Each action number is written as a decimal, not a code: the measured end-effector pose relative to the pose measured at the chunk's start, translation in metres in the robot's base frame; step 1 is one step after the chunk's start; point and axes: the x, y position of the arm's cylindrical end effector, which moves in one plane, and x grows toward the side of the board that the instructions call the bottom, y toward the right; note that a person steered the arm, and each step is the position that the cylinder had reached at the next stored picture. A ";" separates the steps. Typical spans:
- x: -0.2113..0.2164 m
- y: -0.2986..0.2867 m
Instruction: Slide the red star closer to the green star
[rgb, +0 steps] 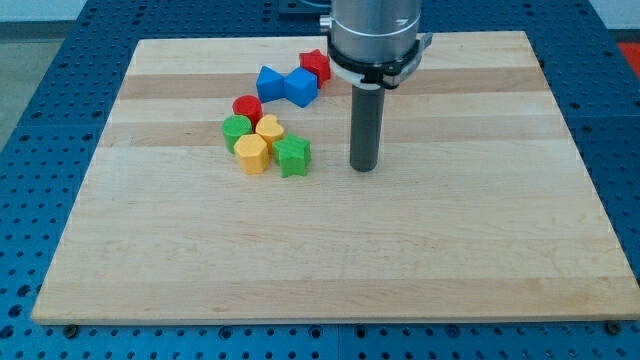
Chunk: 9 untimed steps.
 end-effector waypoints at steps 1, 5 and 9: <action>-0.013 0.000; -0.230 0.014; -0.238 -0.095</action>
